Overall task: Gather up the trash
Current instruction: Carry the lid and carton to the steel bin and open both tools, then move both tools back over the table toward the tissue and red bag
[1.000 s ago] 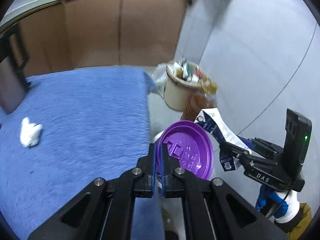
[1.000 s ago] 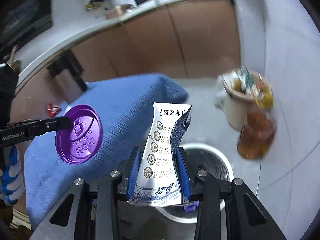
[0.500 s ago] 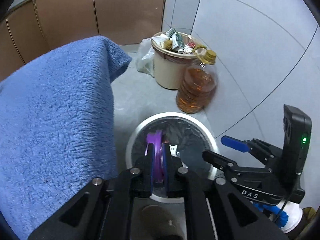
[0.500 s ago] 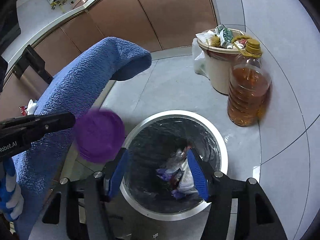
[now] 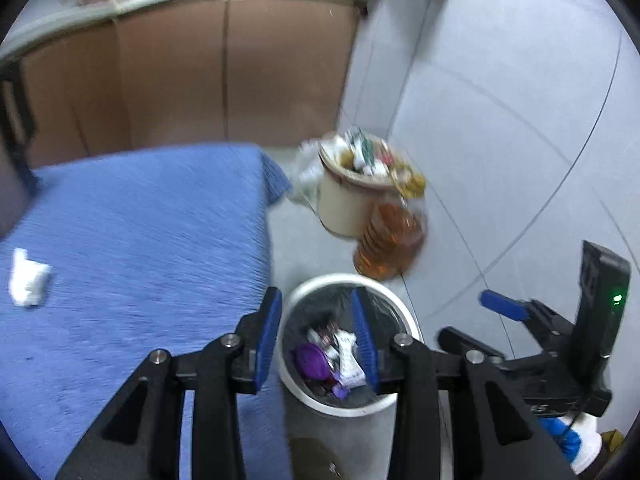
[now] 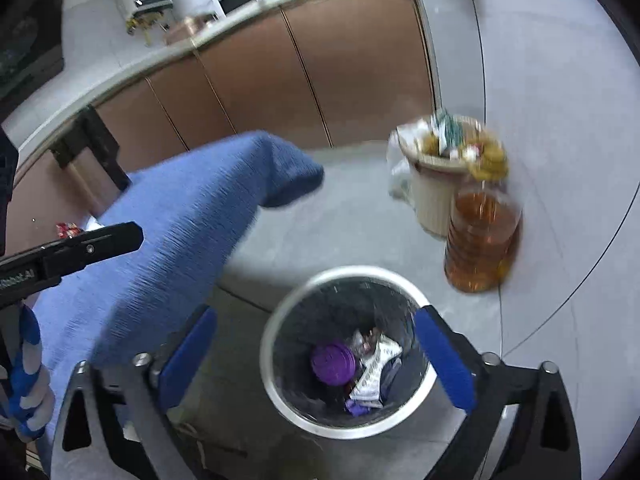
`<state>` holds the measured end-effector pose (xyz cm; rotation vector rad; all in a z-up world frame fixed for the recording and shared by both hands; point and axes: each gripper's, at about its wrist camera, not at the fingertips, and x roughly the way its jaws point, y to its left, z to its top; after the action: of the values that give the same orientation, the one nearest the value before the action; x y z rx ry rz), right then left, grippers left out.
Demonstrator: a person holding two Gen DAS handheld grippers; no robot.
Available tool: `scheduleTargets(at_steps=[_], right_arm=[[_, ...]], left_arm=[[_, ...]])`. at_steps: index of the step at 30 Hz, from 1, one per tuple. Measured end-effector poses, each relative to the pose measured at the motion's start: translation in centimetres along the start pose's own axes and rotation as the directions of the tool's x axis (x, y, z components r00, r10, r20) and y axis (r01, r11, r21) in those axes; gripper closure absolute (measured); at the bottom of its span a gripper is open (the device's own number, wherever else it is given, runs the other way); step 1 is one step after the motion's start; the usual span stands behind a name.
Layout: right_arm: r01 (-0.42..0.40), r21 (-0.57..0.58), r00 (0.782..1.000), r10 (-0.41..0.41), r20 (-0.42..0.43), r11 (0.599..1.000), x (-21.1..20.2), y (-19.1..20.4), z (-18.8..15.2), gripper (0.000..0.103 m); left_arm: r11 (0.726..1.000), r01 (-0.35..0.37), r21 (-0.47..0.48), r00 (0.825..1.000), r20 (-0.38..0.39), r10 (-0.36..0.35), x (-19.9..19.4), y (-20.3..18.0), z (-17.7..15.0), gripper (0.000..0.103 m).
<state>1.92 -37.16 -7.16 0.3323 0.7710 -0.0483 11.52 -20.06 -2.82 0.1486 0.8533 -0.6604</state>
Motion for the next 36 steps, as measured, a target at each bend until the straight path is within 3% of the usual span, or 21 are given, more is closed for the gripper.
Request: scheduleTargets(at_steps=[5,10,18,24,30,33,36], right_arm=[[-0.013,-0.012,0.993,0.015,0.113,1.000,-4.3,3.2,1.5,0.000],[-0.051,-0.038,0.983,0.057,0.176,0.998,-7.4,6.8,2.1,0.000],[-0.073,-0.128,0.963,0.103,0.250,0.989,-11.2,12.5,2.5,0.000],[-0.023,-0.151,0.947,0.070,0.313,0.988,-13.6,16.1,2.3,0.000],[0.023,-0.204,0.946,0.045,0.322,0.979,-14.2,19.9,2.1,0.000],[0.025,-0.240,0.939,0.059,0.338,0.970,-14.3,21.6,1.7,0.000],[-0.003,-0.271,0.949,0.088,0.303,0.963,-13.9,23.3,1.7,0.000]], left_arm=[[0.993,-0.117,-0.008,0.980,0.163,0.117,-6.3,1.3,-0.7,0.069],[0.984,-0.178,-0.027,0.952,0.246,0.180,-11.2,2.8,-2.0,0.069],[0.953,-0.275,-0.126,0.872,0.385,0.302,-18.9,5.9,-4.7,0.069],[0.936,-0.310,-0.165,0.834,0.425,0.351,-22.7,7.6,-6.7,0.069],[0.926,-0.330,-0.181,0.822,0.427,0.376,-25.4,9.6,-8.7,0.065],[0.920,-0.336,-0.204,0.811,0.434,0.392,-26.8,11.0,-9.9,0.058],[0.901,-0.364,-0.235,0.788,0.438,0.433,-28.1,12.7,-11.1,0.046]])
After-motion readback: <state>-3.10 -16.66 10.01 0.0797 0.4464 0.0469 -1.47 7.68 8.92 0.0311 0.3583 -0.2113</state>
